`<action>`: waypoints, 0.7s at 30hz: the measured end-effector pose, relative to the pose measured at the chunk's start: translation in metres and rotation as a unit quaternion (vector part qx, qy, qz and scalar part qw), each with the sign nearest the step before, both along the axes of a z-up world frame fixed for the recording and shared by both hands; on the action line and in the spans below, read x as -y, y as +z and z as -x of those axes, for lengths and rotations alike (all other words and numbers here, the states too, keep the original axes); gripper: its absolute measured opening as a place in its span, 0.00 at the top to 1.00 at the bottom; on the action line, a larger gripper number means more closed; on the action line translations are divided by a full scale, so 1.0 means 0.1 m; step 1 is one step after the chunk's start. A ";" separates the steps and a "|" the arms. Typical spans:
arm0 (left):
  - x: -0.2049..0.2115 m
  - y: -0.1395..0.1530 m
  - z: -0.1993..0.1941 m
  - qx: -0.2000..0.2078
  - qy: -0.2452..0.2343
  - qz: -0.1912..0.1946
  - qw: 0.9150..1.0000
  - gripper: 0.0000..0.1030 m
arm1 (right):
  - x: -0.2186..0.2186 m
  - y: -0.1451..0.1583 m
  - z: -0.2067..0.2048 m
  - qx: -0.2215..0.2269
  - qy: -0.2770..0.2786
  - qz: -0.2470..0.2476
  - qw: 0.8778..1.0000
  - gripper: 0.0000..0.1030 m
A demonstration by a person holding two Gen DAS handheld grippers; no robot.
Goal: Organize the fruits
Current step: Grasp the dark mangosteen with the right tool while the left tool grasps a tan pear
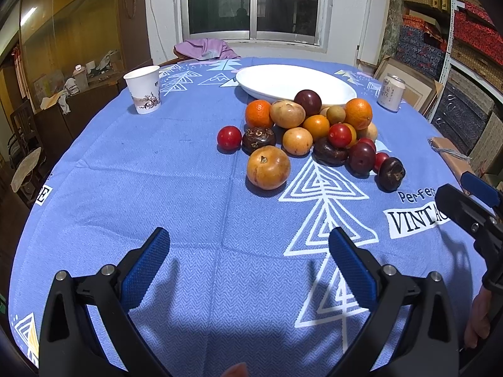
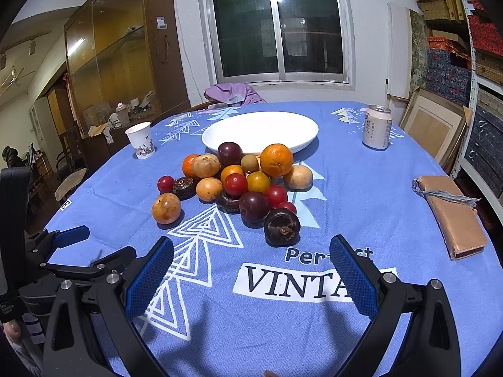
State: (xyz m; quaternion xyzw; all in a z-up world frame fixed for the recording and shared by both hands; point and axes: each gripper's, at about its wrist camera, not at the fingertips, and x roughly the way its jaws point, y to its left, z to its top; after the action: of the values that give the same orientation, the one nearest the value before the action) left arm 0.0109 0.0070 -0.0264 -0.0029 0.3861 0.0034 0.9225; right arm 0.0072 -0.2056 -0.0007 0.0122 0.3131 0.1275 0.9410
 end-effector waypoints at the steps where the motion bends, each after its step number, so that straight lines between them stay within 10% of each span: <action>1: 0.00 0.00 0.00 0.000 -0.001 0.000 1.000 0.04 | 0.00 -0.01 -0.01 -0.002 0.003 -0.002 1.000 0.03; 8: 0.02 -0.02 -0.01 0.004 -0.025 0.010 1.000 0.04 | 0.04 -0.08 -0.09 -0.026 0.028 -0.018 0.999 0.03; 16: -0.07 -0.01 -0.08 -0.007 -0.087 0.074 0.993 0.04 | 0.55 -0.18 -0.22 -0.072 0.092 -0.254 0.960 0.03; 21: -0.17 -0.05 -0.29 -0.028 -0.138 0.136 0.981 0.04 | 0.56 -0.34 -0.39 -0.109 0.073 -0.219 0.967 0.03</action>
State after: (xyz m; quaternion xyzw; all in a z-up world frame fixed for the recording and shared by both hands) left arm 0.0396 0.0240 -0.0313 -0.0754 0.4052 -0.1763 0.8939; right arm 0.0467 -0.2614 -0.0351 0.2087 0.3779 0.2595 0.8639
